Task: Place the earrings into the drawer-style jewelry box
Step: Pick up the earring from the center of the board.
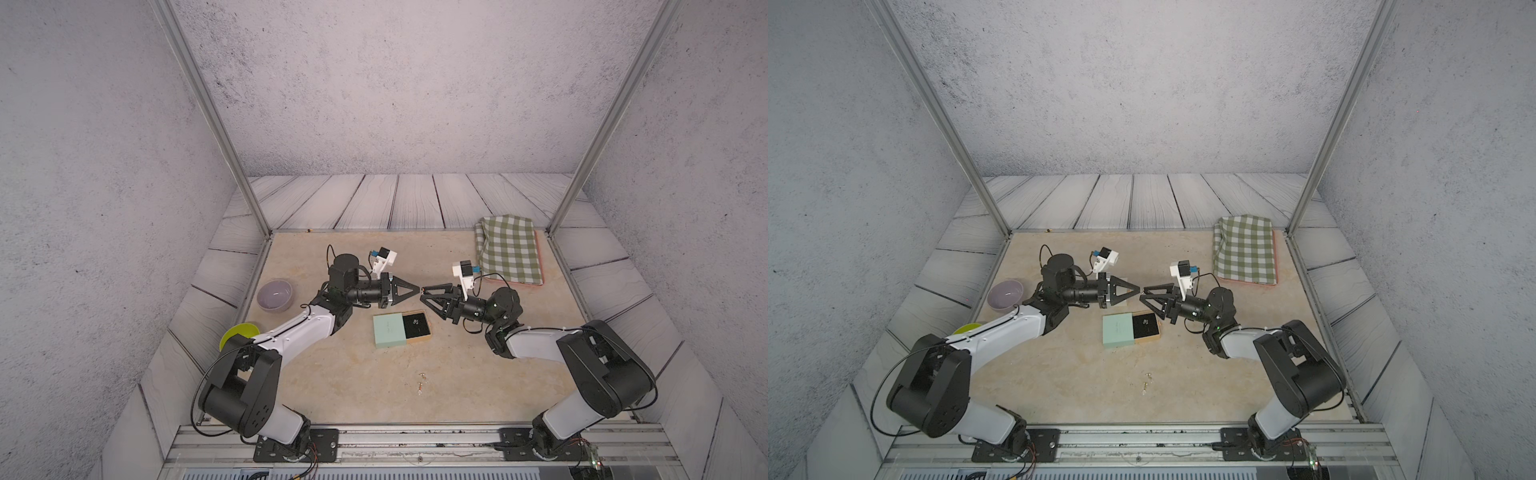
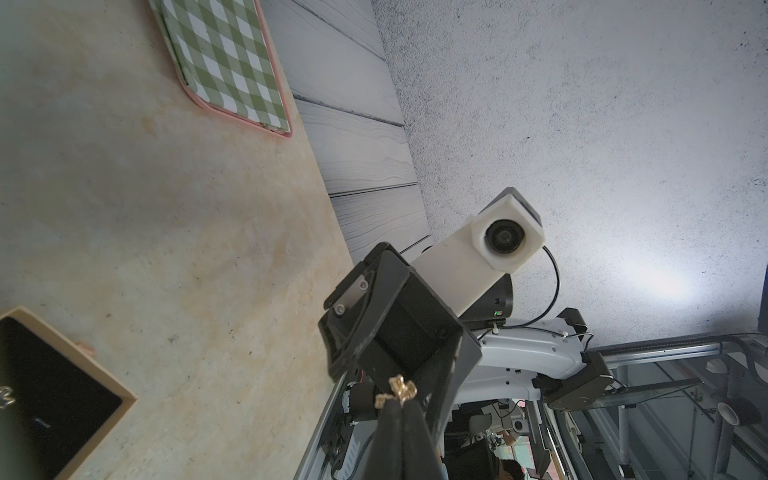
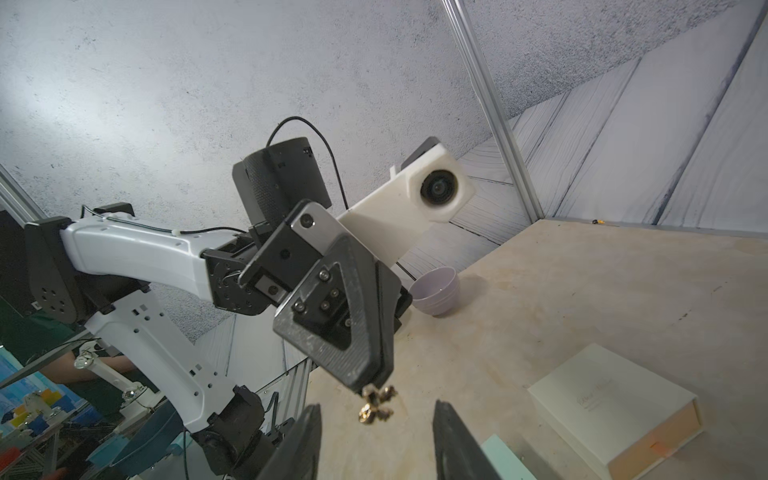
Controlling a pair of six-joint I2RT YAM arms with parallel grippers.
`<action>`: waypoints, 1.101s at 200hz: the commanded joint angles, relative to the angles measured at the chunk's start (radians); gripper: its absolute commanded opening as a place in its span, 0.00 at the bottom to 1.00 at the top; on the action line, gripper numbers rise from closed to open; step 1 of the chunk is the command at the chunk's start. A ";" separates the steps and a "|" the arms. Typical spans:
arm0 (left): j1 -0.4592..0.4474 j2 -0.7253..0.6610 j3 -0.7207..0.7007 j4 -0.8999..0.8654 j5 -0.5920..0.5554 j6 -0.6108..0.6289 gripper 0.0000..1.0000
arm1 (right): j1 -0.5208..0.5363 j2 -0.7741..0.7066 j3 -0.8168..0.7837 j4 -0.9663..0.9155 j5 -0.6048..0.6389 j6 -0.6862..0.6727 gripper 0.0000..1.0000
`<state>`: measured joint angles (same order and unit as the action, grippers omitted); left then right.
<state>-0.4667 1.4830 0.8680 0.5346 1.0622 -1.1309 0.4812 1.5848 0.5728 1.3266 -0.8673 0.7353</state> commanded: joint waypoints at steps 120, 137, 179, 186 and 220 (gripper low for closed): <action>-0.012 -0.030 -0.022 0.008 -0.010 0.019 0.00 | -0.002 -0.016 0.022 0.016 -0.035 0.013 0.26; -0.013 -0.029 -0.022 0.006 -0.012 0.019 0.00 | -0.002 -0.018 0.022 0.017 -0.035 0.015 0.23; -0.021 -0.024 -0.024 0.006 -0.019 0.019 0.00 | -0.002 -0.027 0.022 -0.012 -0.025 0.013 0.13; -0.021 -0.024 -0.024 0.005 -0.020 0.019 0.00 | -0.001 -0.032 0.022 -0.023 -0.023 0.011 0.11; -0.022 -0.023 -0.017 -0.025 -0.030 0.042 0.00 | -0.003 -0.070 0.026 -0.133 0.003 -0.006 0.09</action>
<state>-0.4812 1.4776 0.8566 0.5262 1.0401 -1.1248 0.4793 1.5646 0.5789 1.2781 -0.8829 0.7486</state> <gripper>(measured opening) 0.039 0.131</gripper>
